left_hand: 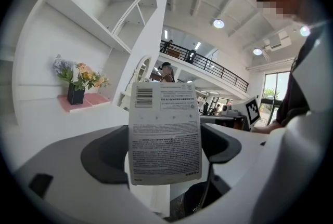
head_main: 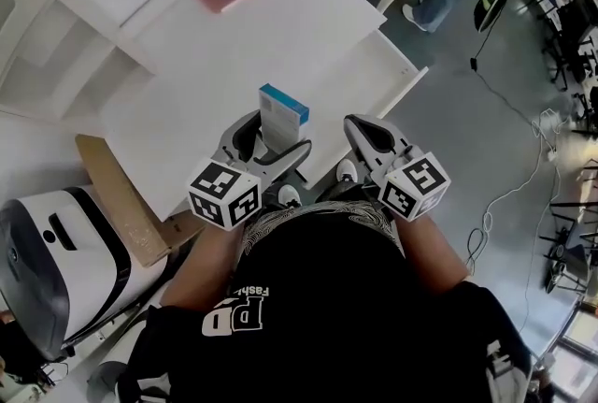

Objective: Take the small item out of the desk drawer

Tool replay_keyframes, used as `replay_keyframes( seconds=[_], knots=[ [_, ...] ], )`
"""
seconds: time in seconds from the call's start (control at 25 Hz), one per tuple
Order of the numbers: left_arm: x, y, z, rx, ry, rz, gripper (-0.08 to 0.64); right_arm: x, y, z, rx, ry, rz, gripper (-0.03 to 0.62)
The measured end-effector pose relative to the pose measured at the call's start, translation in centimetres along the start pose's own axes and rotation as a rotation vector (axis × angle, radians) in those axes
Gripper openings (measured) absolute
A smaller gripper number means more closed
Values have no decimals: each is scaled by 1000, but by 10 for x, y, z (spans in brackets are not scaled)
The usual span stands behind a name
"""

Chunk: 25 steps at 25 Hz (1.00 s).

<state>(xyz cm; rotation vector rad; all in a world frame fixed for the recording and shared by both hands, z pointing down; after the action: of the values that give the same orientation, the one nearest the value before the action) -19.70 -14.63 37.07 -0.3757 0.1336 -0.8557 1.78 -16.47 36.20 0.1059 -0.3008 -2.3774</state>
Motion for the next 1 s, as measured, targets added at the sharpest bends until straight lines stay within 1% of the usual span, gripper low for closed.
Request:
replay_keyframes(
  seconds=[0.24, 0.48, 0.56, 0.64, 0.76, 1.0],
  knots=[
    [-5, 5, 0, 2, 26, -6, 430, -6, -2, -2, -7, -4, -1, 8],
    [-11, 23, 3, 9, 45, -35, 430, -19, -5, -9, -16, 3, -52, 8],
    [-12, 33, 4, 7, 52, -52, 430, -26, -5, -12, -22, 0, -62, 8],
    [-12, 44, 8, 4, 51, -64, 430, -39, -4, -16, -20, 14, -53, 8],
    [-12, 60, 16, 1, 39, -74, 430, -59, -5, -16, 14, 39, -41, 7],
    [-11, 98, 29, 16, 38, -84, 430, -102, -7, -9, 33, 27, -75, 6]
  ],
)
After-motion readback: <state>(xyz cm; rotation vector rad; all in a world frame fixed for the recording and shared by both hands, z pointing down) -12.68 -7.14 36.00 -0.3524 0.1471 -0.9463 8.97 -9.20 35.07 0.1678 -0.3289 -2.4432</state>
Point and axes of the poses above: the fingertips, and each gripper's own axes: x forward along the fingers, y to its right, z out of its underside, the point moved 8 cm from there along -x, backward along the fingers, and after that the axes turned 14 degrees about y, right-handed, at the moved point
